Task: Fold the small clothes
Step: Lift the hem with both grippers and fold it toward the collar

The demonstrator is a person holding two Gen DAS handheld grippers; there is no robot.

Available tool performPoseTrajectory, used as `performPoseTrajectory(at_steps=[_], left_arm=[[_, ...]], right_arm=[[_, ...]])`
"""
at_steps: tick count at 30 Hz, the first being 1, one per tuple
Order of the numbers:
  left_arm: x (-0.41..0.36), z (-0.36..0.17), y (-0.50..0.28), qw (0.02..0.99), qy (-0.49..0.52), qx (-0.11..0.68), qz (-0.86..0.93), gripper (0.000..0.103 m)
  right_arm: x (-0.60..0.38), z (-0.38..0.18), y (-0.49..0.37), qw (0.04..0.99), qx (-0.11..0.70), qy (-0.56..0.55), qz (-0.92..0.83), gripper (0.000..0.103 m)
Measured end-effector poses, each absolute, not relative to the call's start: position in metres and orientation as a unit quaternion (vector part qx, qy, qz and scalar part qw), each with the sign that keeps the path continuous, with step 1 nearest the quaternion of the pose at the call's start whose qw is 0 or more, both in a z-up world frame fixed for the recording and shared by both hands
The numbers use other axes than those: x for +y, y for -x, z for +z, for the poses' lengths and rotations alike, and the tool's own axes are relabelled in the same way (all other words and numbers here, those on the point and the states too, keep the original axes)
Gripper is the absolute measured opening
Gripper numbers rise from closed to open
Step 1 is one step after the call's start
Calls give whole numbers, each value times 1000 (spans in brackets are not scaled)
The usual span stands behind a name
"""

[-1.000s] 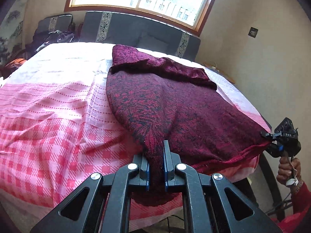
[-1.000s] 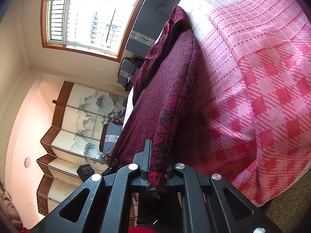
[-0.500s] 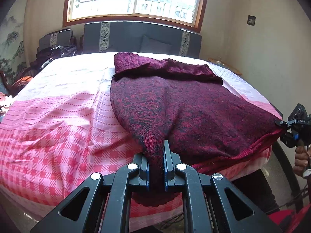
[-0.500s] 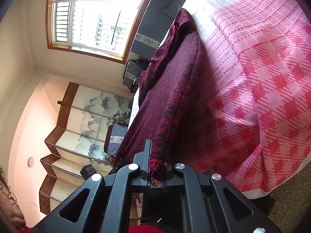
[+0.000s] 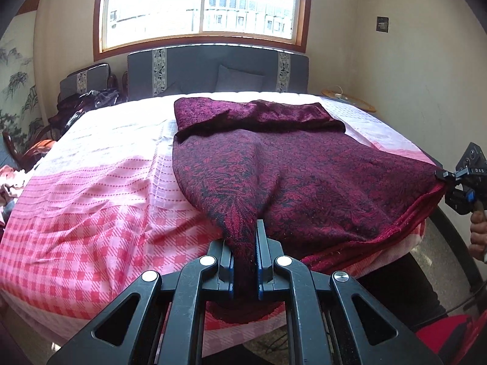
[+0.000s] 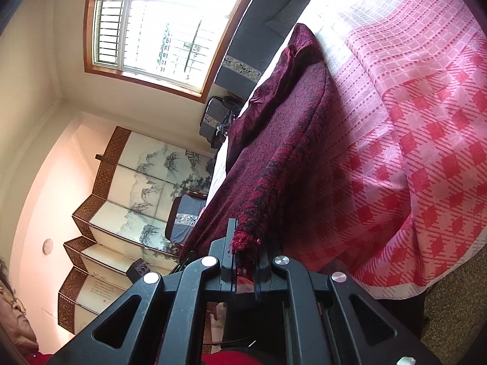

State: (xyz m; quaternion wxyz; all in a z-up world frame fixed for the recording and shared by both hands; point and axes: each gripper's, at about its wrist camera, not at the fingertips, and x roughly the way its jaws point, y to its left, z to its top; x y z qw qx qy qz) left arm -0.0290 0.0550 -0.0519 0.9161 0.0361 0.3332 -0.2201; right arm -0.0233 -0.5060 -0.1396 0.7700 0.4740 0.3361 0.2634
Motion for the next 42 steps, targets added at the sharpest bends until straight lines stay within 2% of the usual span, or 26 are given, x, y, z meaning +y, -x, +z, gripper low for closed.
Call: performPoseTrajectory(at_steps=[26,33,42], left_arm=[[71,-16,1,893,46,369,-254,10],[72,10,-43,885,90,368,-270,10],[64,26,-135,886,144,362,-251,10]], right_arm=[[-515,-91,-2,785,297,-462,285,9],[-518,-57,-43,801,286,-436,295,9],[-532,-27,-127,818,272,-422,281,9]])
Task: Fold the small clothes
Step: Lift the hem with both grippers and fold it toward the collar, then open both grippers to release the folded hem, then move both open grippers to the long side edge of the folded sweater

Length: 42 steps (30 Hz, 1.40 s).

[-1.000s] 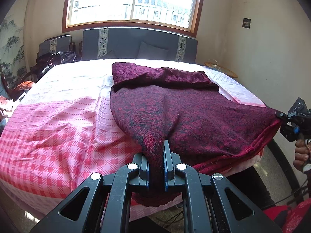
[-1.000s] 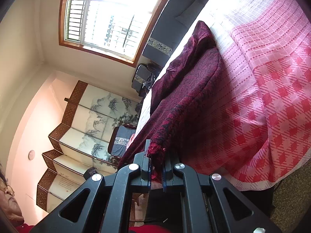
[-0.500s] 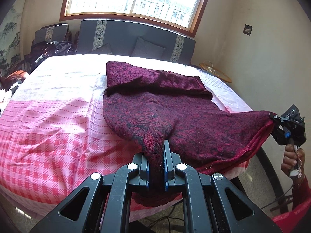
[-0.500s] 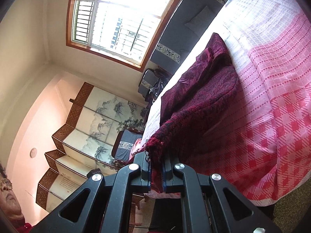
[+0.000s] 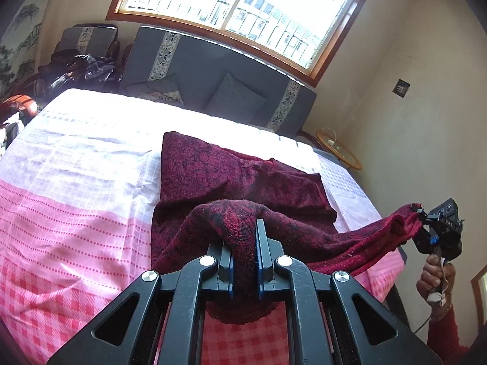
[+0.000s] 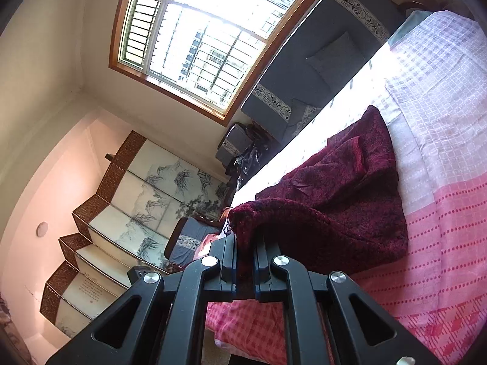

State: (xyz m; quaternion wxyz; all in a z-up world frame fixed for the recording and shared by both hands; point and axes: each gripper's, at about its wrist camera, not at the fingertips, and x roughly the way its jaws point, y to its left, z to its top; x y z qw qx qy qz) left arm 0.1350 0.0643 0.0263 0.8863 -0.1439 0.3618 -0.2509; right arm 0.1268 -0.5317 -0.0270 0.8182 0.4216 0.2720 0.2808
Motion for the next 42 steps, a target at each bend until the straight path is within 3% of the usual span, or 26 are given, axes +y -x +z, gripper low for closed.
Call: performPoseTrajectory(at_steps=[14,22,27,28,31,32,33,36,42], left_arm=[[28,3,-263,897,140,372,-196,11],[12,-29,-299,897,115,385,-182,15],[16,-46,-306,889,131,399,-182,22],[17,-48,-308,887,135,403,-183,22],[20,-49,-308,882,145,406,-190,36],[22,-46,-306,887,144,400,-183,54],[24,-42,-302,895,142,385,-173,72],[35,-27,-289,918,151,328,-166,92],[60,-13,-280,933,143,297,-144,96]], right_arm=[[-552,-44,-253,814,287,-450,228,9],[-562,-90,-300,799,309,-480,189,9],[-564,-111,-313,787,311,-498,187,13],[-565,-114,-313,787,311,-500,186,18],[-572,-122,-311,785,304,-510,176,40],[-575,-123,-309,783,300,-515,177,51],[-577,-125,-307,781,297,-520,176,56],[-582,-125,-298,783,292,-521,172,57],[-572,-129,-277,803,331,-467,163,57]])
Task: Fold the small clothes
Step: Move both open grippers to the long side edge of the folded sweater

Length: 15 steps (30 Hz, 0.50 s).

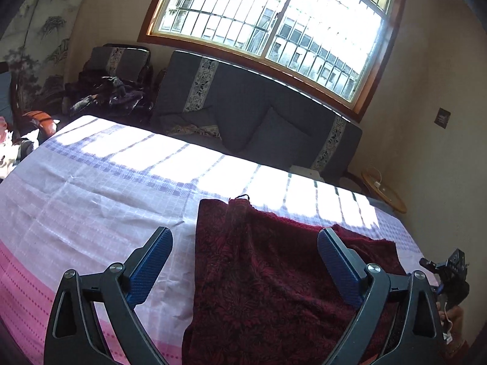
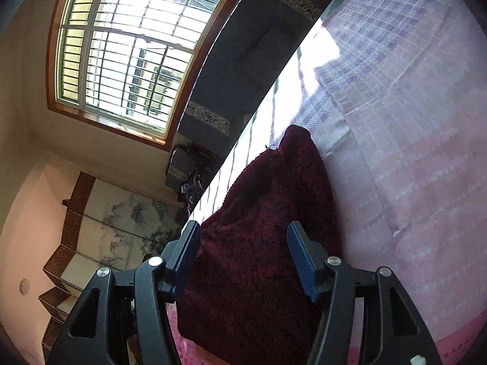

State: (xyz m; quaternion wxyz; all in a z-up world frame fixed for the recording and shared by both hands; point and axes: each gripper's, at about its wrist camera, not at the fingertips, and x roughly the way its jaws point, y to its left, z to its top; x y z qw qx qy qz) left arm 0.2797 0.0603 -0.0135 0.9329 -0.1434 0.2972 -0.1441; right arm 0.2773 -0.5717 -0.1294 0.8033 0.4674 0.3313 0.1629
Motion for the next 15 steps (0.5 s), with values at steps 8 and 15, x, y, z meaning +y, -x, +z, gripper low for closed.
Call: performPoseTrajectory(at_steps=[8,15], left_arm=[[89,-59,-275,904,154,371,-143,96],[81,-96,-262,886,135,408,-175,87]], right_arm=[[-547,-135,-264,831,373,-379,162,57],[-528,-133,-243,846,392,-321,166,56]])
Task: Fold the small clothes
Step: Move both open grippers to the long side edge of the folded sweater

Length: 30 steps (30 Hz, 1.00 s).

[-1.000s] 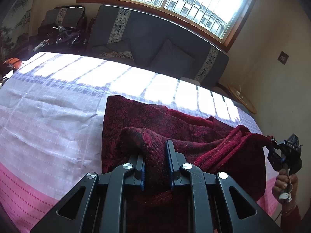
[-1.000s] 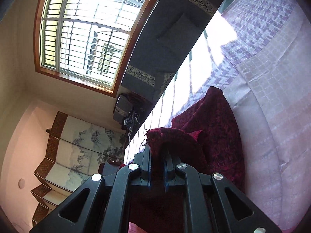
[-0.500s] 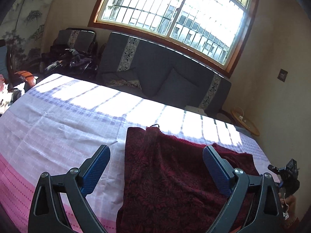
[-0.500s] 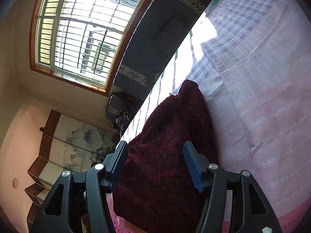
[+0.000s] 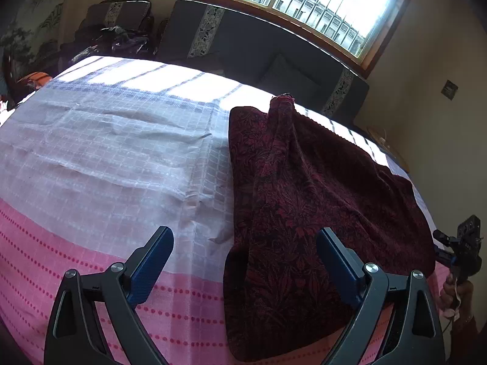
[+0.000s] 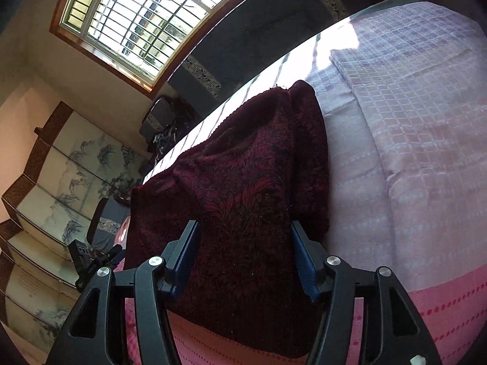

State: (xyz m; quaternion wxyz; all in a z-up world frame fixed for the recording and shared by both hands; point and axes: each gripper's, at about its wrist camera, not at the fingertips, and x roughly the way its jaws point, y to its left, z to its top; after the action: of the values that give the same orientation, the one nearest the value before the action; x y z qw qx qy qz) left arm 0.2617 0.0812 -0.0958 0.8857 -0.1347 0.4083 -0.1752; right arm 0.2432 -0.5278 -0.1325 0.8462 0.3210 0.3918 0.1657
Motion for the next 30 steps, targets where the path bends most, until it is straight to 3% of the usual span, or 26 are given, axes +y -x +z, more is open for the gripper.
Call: performPoseTrajectory(at_steps=[1,2,3,4,5,7,18,22,24,25,26,27,30], left_arm=[[80,-99,-262,879,141,415,-186,80],[78,-103,-263,871,143,429,-192,59],[76,-108,-264,863,144,444,-192,30],[75,-111,-264,857,148,455,-192,20],[75,-113,-263,855,156,456,-193,16],[76,-111,-256,857,162,450,-193,11],[95,-116,-217,846,181,462,-197,10],[98,-112,-208,853,184,442,-208,10],[98,-106,-207,855,180,439,-209,16],[97,-105,-208,854,177,443,-207,22],[95,-105,-209,852,174,447,-209,35],[93,-105,-211,851,171,449,-212,46],[80,-107,-215,854,148,450,-213,47]], right_arm=[[-527,-134,-240,847,394,-317,166,53],[-525,-136,-237,846,395,-315,170,45],[-524,-138,-234,846,397,-312,171,37],[-524,-140,-232,846,401,-309,167,21],[-525,-142,-231,845,404,-310,163,14],[-528,-146,-227,841,400,-326,163,13],[-534,-150,-195,829,397,-349,183,9],[-547,-157,-196,822,386,-375,184,13],[-549,-153,-195,821,379,-386,184,26],[-548,-150,-194,823,376,-384,186,42],[-547,-148,-193,826,374,-378,188,52],[-544,-147,-191,829,375,-371,187,52],[-536,-147,-188,828,381,-362,197,52]])
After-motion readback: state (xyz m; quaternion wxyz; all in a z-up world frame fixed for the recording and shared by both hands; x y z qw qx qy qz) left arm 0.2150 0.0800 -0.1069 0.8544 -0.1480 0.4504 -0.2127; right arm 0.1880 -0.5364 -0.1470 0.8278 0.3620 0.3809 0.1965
